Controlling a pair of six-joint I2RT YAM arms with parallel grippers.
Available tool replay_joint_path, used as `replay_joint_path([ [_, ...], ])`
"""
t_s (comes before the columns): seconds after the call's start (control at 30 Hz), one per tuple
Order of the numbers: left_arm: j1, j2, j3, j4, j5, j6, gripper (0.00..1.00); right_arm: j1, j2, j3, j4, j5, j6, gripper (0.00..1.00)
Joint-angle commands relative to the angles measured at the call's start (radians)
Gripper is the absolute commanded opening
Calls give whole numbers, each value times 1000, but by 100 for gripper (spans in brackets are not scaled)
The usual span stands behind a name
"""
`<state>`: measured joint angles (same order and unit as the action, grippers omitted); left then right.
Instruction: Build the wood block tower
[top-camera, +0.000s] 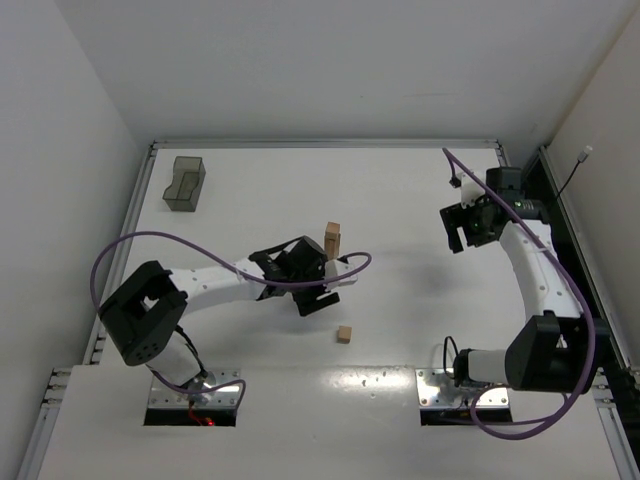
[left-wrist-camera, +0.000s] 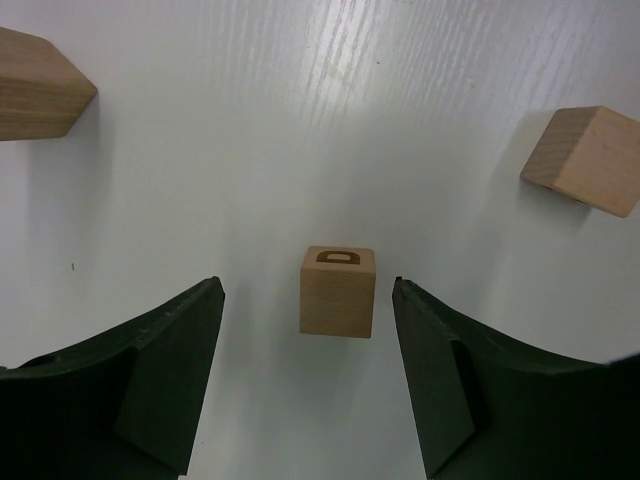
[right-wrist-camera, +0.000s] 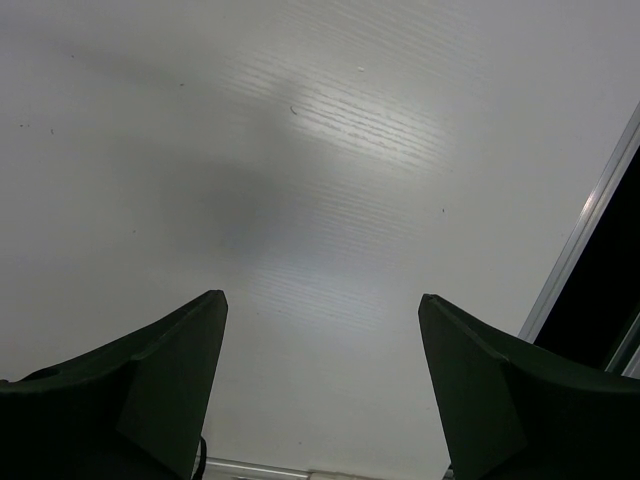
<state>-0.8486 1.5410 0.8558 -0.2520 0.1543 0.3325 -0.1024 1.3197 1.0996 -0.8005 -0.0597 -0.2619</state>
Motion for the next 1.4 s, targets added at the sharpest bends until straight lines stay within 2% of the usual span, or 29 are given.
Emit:
replay_joint_path([
  [0.0, 6, -28, -14, 3, 33, 16, 65, -5, 0, 46, 1, -19, 7, 75],
  [0.2, 6, -10, -14, -7, 33, 16, 61, -5, 0, 46, 1, -19, 7, 75],
  [0.37, 6, -1, -4, -7, 33, 25, 48, -5, 9, 46, 1, -19, 7, 75],
  [0.77, 6, 41, 14, -16, 42, 25, 47, -14, 18, 55, 1, -28, 7, 75],
  [0.87, 6, 41, 14, -16, 42, 25, 33, -14, 18, 55, 1, -28, 7, 75],
  [0.9, 6, 41, 14, -16, 42, 25, 17, -14, 18, 55, 1, -28, 7, 75],
  [1.0, -3, 31, 26, -7, 19, -7, 0, -14, 27, 55, 1, -28, 7, 75],
  [1.1, -14, -34, 35, -4, 19, -67, 0, -14, 27, 55, 1, -28, 7, 73],
  [1.27, -23, -222, 23, 91, -33, -210, 0, -14, 27, 55, 1, -55, 7, 72],
  [1.33, -35, -236, 162, -22, -59, -281, 0, -14, 27, 65, -8, -80, 7, 72],
  [1.37, -35, -236, 163, -23, -59, -282, 0, -14, 27, 65, -8, -80, 7, 72],
])
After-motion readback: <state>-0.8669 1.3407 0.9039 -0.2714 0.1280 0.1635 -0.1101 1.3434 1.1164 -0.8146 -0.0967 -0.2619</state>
